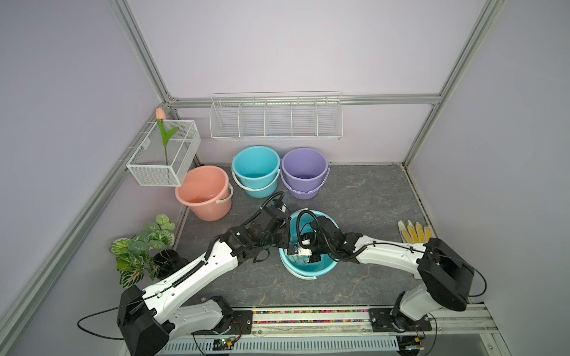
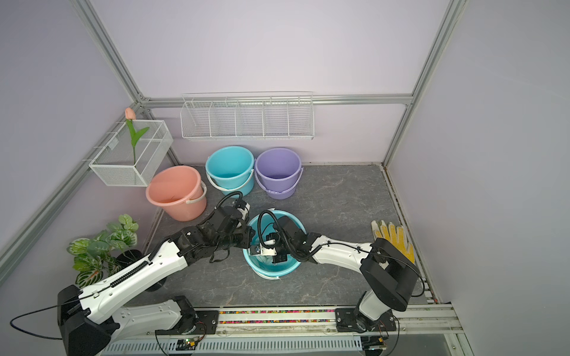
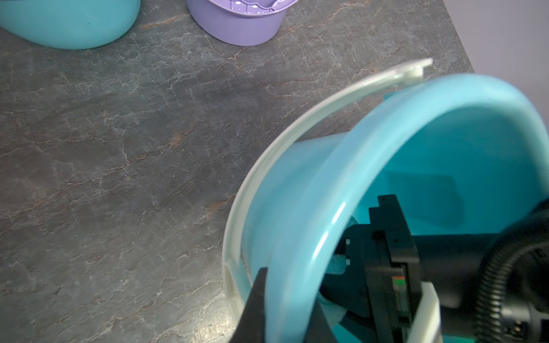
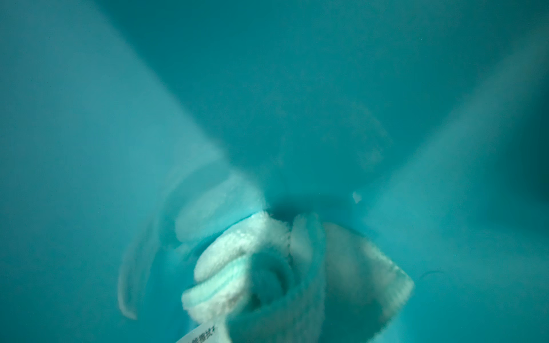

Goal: Wipe the inside of the bucket with a cloth
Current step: Wipe the dirt from the inside of the bucket.

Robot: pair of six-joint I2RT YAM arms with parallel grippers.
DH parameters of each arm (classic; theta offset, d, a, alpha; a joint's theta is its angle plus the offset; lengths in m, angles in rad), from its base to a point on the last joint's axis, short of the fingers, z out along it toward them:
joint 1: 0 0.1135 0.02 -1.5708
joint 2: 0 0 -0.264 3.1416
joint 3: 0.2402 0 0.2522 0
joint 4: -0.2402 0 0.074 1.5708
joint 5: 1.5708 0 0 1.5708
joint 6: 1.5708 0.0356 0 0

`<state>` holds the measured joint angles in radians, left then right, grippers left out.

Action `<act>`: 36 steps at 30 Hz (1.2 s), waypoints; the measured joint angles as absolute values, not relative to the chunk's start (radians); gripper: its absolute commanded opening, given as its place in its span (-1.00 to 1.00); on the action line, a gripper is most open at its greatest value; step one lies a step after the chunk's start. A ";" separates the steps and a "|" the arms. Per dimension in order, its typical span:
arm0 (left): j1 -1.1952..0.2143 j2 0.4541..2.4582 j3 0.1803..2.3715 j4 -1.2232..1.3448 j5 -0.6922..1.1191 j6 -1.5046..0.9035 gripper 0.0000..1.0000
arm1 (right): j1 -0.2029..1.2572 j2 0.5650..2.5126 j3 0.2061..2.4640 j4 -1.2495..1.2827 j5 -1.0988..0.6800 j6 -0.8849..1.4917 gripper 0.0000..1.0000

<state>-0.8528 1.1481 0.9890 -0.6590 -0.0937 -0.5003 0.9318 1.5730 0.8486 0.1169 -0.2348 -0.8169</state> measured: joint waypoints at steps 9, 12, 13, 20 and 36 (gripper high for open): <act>-0.854 1.146 0.989 -0.648 -0.116 -0.500 -1.00 | 0.937 1.574 0.805 0.271 -0.010 -0.900 -0.87; -0.854 1.145 0.989 -0.648 -0.116 -0.500 -1.00 | 0.937 1.574 0.804 0.290 0.067 -0.962 -0.87; -0.854 1.145 0.988 -0.648 -0.115 -0.500 -1.00 | 0.937 1.574 0.804 0.290 0.088 -0.983 -0.87; -0.857 1.145 0.984 -0.645 -0.114 -0.501 -1.00 | 0.937 1.563 0.822 0.177 0.194 -1.134 -0.87; -0.867 1.148 0.984 -0.625 -0.079 -0.504 -1.00 | 0.938 1.542 1.036 -0.494 0.206 -1.166 -0.87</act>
<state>-0.8665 1.1484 0.9836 -0.6254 -0.0792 -0.5037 0.9382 1.5425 1.0363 -0.4938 0.2062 -1.1660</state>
